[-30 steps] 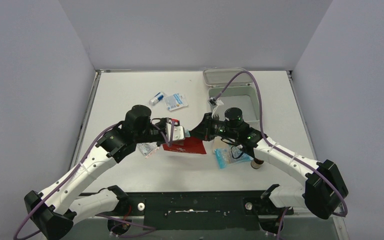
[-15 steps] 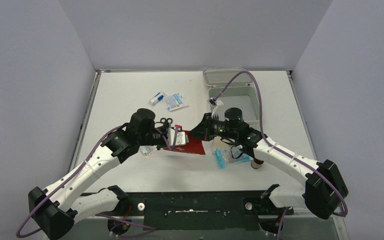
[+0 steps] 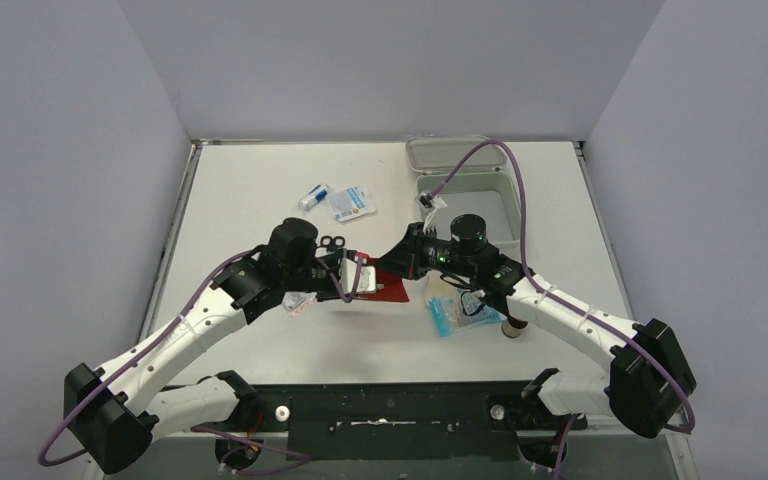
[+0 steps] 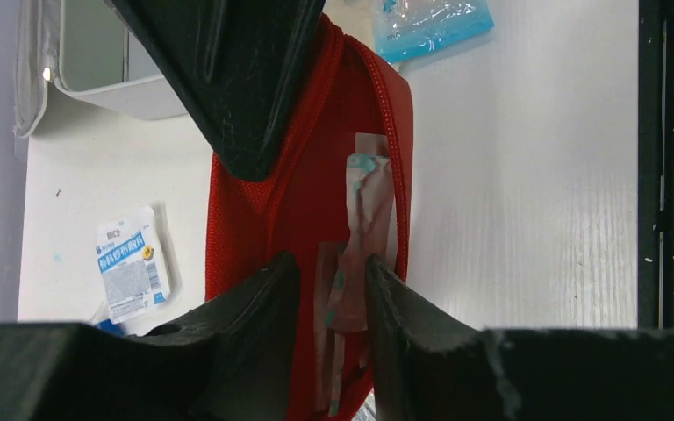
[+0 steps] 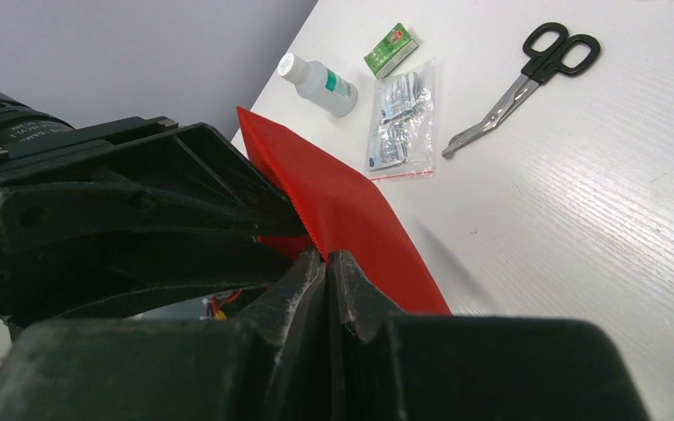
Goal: Organize the medicine kit
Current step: Place the medical item at the medicine pouch.
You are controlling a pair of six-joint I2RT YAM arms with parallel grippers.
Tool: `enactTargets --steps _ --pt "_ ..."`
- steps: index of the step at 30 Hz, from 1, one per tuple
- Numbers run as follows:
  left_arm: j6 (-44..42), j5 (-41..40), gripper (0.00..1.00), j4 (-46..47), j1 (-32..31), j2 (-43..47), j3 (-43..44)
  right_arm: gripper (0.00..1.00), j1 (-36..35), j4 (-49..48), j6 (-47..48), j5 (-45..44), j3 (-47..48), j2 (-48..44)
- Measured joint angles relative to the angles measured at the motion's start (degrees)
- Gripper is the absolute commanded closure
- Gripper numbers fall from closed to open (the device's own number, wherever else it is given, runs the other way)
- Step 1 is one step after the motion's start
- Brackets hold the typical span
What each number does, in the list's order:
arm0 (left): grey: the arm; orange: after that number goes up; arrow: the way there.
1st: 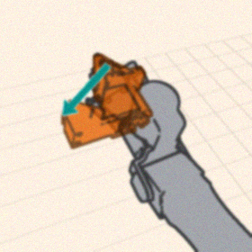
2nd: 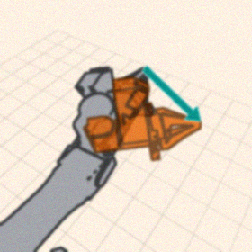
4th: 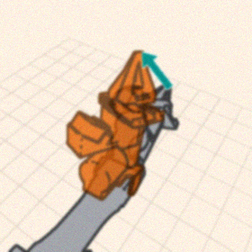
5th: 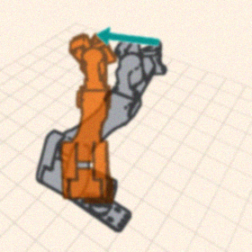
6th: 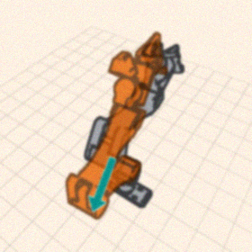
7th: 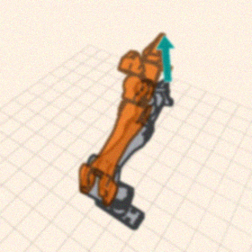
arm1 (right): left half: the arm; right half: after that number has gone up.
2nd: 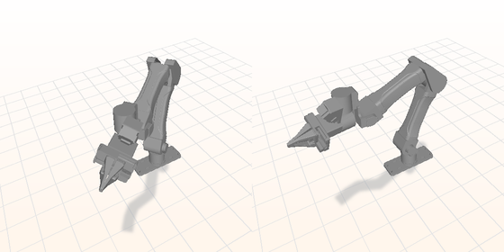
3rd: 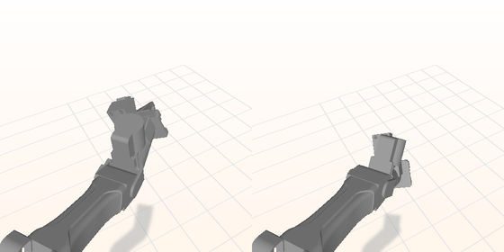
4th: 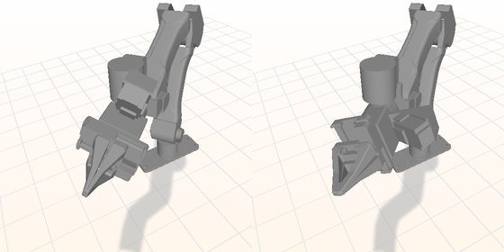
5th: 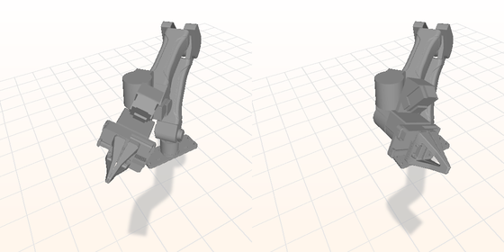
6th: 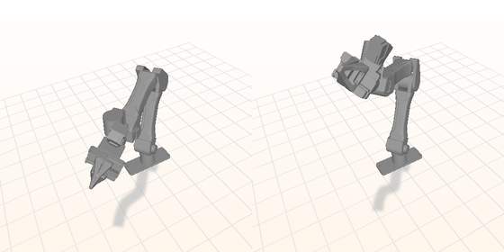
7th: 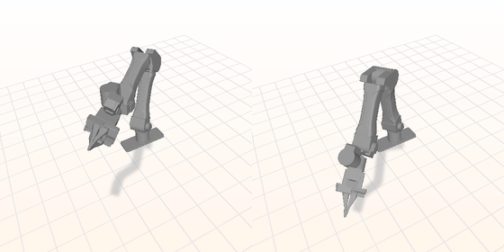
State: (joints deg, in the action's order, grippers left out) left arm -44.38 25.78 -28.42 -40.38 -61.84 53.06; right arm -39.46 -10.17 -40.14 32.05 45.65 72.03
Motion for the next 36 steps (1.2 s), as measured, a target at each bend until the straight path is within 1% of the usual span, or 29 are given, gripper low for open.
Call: enactTargets --steps 7,12,19,22,28,30,32,36 --pt "2.25 -0.59 0.56 0.24 -0.2 0.0 0.02 1.0 0.44 0.04 0.83 -0.09 0.0 0.02" --pt "8.74 -2.01 0.55 1.27 -0.17 0.0 1.14 1.0 1.4 0.63 2.54 -0.55 0.0 0.02" --pt "20.0 -5.33 0.54 2.82 0.39 1.22 4.59 1.0 3.17 2.75 6.49 -0.72 0.0 0.02" --pt "26.01 -8.37 0.53 4.22 2.99 2.49 4.66 1.0 4.2 3.43 7.19 -0.7 0.0 0.02" --pt "37.44 -13.31 0.49 5.81 12.26 2.71 4.74 1.0 5.07 3.45 7.37 -1.9 0.0 0.02" --pt "40.19 -15.39 0.46 6.27 13.75 2.86 4.72 1.0 5.31 3.45 7.34 -3.04 0.0 0.02" --pt "42.62 -17.07 0.45 7.13 14.62 3.41 4.39 1.0 5.31 3.39 7.39 -3.58 0.0 0.02" --pt "45.4 -16.76 0.45 7.89 14.97 4.63 4.24 1.0 5.31 3.65 9.05 -3.28 0.07 0.0"
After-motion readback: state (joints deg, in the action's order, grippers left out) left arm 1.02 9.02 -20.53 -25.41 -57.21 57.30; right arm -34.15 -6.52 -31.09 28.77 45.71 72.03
